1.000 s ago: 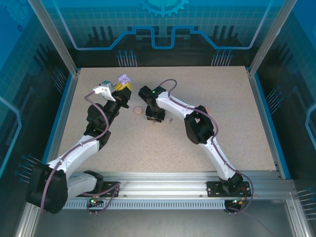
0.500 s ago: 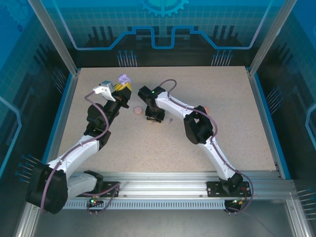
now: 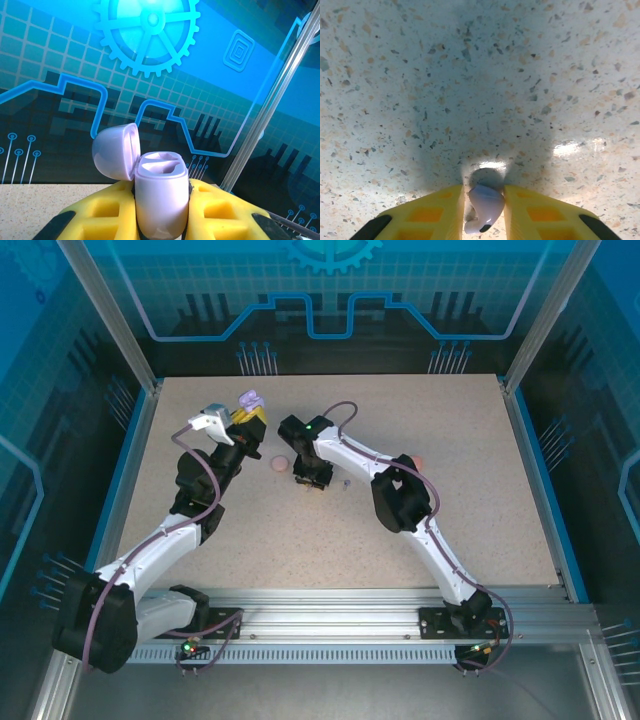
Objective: Insert wireless bluetooth earbuds into charging case
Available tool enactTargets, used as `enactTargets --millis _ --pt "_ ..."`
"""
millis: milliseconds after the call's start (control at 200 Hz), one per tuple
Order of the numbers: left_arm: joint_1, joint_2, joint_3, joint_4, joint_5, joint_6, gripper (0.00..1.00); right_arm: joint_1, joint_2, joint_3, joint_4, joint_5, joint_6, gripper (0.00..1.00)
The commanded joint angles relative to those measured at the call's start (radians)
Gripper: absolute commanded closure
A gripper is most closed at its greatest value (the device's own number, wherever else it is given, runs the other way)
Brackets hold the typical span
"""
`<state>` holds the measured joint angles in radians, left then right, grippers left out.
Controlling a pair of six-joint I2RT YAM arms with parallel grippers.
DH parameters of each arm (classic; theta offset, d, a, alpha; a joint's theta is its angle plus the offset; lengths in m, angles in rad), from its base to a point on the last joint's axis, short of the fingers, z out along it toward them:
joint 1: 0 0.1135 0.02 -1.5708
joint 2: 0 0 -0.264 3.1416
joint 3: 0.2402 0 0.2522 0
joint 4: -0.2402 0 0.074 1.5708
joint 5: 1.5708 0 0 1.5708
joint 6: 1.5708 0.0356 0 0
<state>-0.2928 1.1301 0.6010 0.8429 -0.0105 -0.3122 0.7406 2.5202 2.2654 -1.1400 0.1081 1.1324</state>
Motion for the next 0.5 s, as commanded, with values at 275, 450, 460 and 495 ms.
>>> enactTargets --millis 275,450,460,495 --pt "-0.009 -0.023 -0.007 0.017 0.028 0.01 1.0 0.011 -0.028 -0.075 0.041 0.038 -0.17 0.81" --pt "-0.009 -0.026 -0.007 0.008 0.039 0.012 1.0 0.012 -0.127 -0.193 0.164 0.075 -0.311 0.82" --pt "-0.009 -0.028 -0.008 0.007 0.041 0.013 1.0 0.012 -0.136 -0.201 0.173 0.078 -0.318 0.82" --pt "-0.009 -0.03 -0.006 0.004 0.044 0.015 1.0 0.01 -0.165 -0.233 0.2 0.089 -0.337 0.82"
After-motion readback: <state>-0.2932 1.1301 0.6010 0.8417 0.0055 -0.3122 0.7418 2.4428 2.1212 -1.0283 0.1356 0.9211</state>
